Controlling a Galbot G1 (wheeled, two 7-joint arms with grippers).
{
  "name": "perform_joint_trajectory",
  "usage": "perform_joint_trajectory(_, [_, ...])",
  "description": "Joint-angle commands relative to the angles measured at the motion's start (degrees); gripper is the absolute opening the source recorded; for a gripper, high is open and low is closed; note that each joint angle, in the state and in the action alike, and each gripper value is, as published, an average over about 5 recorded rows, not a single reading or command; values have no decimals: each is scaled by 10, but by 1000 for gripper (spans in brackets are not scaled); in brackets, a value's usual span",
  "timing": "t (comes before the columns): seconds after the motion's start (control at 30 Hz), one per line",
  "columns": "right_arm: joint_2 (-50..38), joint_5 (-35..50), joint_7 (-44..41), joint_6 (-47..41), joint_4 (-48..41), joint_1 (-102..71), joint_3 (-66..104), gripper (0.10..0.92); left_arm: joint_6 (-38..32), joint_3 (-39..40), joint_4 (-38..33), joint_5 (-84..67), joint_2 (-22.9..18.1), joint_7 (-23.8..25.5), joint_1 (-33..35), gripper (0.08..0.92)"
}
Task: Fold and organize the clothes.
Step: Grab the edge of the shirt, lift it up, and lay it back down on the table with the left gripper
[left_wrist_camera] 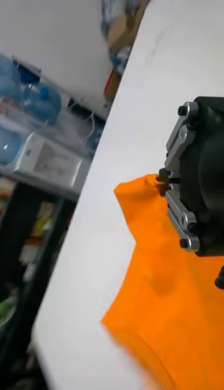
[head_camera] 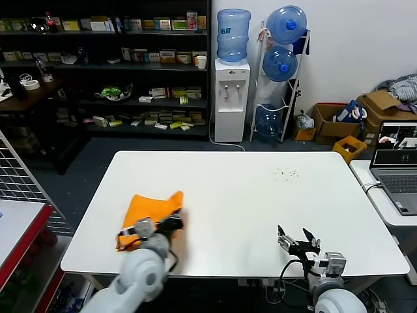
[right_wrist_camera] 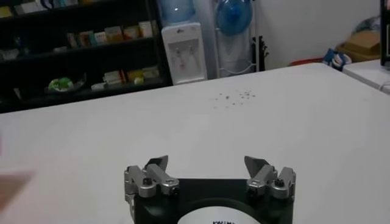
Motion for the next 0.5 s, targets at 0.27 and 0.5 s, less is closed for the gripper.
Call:
perform_joint_trajectory(0.27, [5,1,-2,2,7,-10,9,823,2,156,212,74,-261,-31,-133,100])
perform_joint_trajectory(0.5, [-6,0,-9,5,18,-19,16,823,-6,154,228,102,-276,-7,-129,100])
